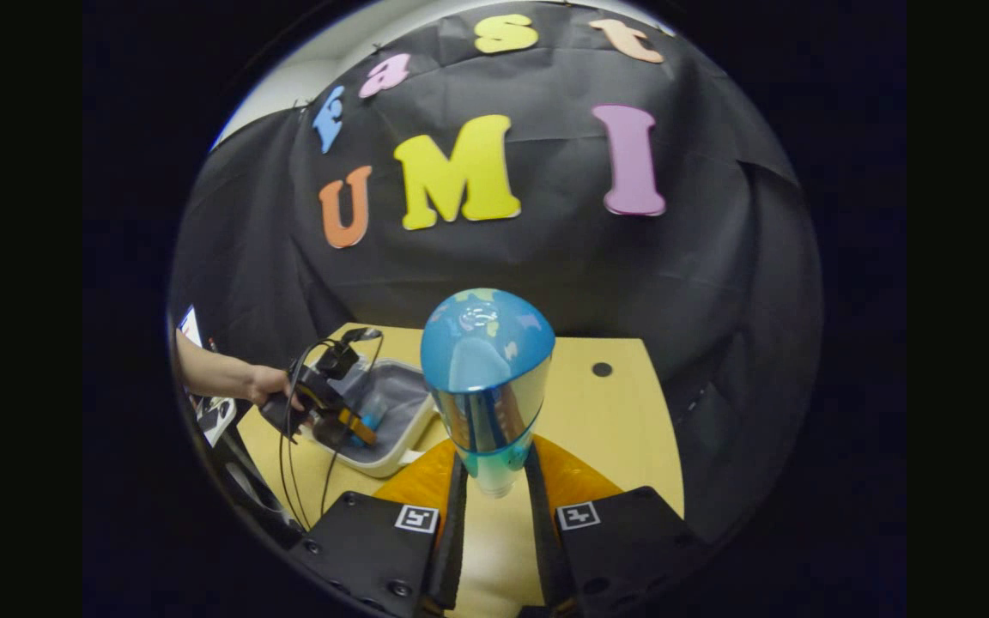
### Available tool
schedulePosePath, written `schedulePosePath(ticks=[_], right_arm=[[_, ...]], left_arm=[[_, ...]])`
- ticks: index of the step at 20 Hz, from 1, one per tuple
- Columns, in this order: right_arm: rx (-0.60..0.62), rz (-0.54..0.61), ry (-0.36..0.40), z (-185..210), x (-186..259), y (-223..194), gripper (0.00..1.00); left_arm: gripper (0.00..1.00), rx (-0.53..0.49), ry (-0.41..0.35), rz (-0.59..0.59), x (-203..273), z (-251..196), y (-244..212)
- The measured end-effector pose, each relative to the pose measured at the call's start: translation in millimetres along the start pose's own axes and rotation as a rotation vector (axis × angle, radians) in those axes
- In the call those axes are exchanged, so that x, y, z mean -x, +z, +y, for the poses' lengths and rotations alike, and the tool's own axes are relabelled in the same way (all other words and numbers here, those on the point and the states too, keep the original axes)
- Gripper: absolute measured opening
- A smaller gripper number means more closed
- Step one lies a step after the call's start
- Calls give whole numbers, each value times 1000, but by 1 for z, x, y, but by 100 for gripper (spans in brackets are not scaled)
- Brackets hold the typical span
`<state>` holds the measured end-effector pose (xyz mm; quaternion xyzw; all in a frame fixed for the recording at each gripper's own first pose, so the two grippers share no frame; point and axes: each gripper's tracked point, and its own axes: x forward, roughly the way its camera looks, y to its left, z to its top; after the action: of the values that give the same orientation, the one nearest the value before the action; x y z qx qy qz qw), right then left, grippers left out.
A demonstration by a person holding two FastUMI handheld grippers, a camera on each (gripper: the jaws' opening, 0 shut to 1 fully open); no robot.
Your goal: First open the suitcase, pack the skin care products into it, and then close the suitcase.
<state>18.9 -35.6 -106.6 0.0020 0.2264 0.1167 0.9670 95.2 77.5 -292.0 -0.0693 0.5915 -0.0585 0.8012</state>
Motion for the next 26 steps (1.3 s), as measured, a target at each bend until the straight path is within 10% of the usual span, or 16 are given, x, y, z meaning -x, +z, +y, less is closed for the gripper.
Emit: schedulePosePath(ticks=[8,11,19,26], right_arm=[[44,228,214,151,-136,-11,33],[19,349,244,194,-184,-46,33],[-235,646,8,194,-240,-151,34],[-319,703,-112,186,-258,-154,33]], left_arm=[[98,185,-276,-403,133,-16,-38],[98,240,-275,-506,164,14,-78],[98,309,-279,-534,197,65,-152],[98,326,-247,-611,220,101,-129]])
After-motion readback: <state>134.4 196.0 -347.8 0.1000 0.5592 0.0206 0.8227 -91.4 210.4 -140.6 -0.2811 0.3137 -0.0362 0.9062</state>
